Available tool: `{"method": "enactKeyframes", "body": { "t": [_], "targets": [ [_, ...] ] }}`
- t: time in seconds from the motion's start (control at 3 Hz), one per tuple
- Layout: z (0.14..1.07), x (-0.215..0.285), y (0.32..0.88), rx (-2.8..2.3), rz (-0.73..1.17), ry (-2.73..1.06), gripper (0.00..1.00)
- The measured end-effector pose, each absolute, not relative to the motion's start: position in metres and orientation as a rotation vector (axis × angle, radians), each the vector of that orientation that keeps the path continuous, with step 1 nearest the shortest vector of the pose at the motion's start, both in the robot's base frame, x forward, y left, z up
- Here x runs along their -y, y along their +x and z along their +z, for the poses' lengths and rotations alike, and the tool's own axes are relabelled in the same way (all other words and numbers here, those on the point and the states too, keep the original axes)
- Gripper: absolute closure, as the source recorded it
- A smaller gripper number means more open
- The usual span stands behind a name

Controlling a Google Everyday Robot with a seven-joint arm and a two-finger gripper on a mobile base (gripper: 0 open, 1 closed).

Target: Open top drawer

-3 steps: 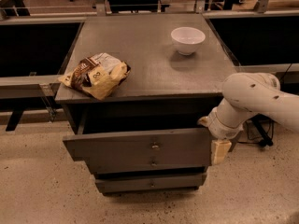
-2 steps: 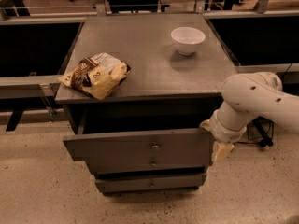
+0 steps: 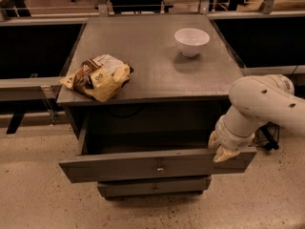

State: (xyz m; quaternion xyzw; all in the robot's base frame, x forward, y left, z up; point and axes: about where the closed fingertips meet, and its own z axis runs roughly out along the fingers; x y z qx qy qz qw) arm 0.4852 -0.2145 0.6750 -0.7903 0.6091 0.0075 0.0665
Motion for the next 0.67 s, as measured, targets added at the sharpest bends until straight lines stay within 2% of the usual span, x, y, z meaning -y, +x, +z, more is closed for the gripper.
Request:
{"method": "enactKeyframes", "body": {
  "t": [0.33,0.67],
  "targets": [
    [0.6774,0.2142,0.4852,-1.836,0.023,-2.383,0.68],
    [0.6774,0.2142,0.4852,-1.836,0.023,-2.383,0.50]
  ]
}}
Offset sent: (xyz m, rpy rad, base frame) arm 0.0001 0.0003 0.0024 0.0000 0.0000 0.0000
